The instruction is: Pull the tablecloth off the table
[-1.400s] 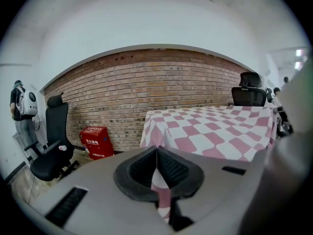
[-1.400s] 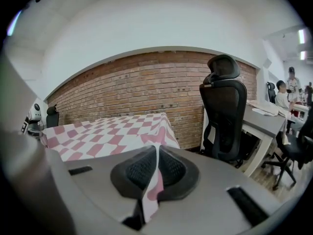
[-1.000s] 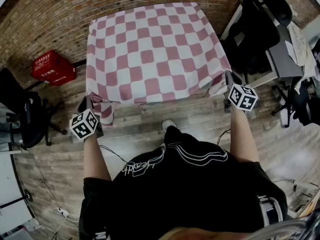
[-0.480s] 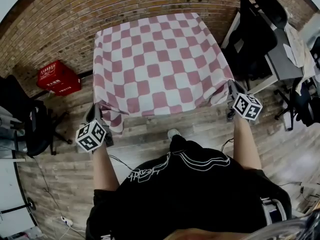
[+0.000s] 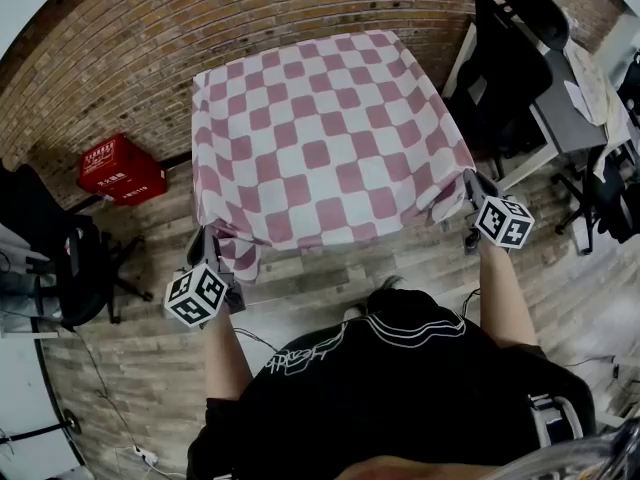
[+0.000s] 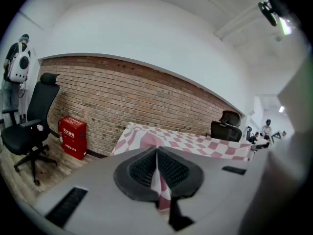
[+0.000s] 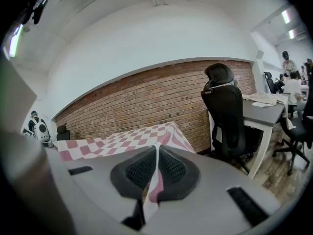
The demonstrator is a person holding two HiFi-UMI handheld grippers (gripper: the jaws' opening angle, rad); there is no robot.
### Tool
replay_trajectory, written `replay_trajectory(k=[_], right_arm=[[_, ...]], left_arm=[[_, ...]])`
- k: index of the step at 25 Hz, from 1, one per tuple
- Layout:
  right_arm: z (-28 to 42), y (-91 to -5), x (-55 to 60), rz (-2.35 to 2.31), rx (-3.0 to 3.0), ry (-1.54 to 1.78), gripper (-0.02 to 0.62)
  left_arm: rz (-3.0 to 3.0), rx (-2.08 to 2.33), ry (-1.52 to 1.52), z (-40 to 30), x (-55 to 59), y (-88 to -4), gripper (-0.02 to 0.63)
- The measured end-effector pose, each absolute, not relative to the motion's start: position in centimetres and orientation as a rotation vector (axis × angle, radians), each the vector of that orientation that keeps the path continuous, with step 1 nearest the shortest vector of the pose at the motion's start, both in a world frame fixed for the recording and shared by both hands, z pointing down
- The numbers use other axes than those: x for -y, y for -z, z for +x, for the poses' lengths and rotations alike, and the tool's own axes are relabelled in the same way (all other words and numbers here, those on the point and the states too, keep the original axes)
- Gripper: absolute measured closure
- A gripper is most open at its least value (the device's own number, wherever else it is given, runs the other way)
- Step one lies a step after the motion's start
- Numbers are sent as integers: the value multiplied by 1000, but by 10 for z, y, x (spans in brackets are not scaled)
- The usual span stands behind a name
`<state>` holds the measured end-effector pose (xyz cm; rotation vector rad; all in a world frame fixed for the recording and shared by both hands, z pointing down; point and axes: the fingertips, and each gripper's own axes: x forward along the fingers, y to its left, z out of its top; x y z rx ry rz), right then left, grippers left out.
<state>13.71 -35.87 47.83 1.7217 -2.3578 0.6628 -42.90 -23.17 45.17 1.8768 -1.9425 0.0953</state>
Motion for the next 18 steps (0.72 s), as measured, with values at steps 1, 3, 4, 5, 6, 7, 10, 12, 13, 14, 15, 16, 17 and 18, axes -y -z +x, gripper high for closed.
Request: replay_trajectory(k=[1,3,4,5,6,7,10,12,13,14,15,16,17,18], right_arm=[[136,-478,356,1718,2360,-655,597],[134,-479,351,1714,2366,-652,597],[133,-480,349,1712,2368,-653,597],[133,-480,347,1711,2368,-652,597],[133,-479,347,1713,2367,-650,597],[134,-478,348,1717,2367,-649,597],[136,-480,343,1720,2368,-655,597],[135,-482,337,1712,2367,-655,597],[134,-484,334,1705,2368,-654,597],[133,-485,331,1698,2370,-651,597],[133,-486,328,1690,2372,-647,597],[133,-486,326,1684,2375,-644,597],[135,-486,323,1680,2378,-644,597],[137,-486,320,1678,2381,-648,597]], left_arm=[[1875,1937,-86,-428,229,-453,600],[1869,1934,-84,-428,223,-455,600],[1865,1935,-84,-427,220,-456,600],[1862,1936,-84,-427,218,-456,600],[1860,1937,-83,-426,218,-455,600],[1860,1940,-85,-426,218,-453,600],[1861,1939,-91,-422,214,-450,600],[1861,1934,-90,-420,207,-449,600],[1861,1935,-89,-419,205,-448,600],[1861,1937,-86,-419,202,-446,600],[1859,1940,-82,-418,200,-445,600],[1856,1942,-78,-417,197,-444,600],[1852,1944,-77,-415,195,-444,600],[1848,1946,-80,-413,191,-444,600]])
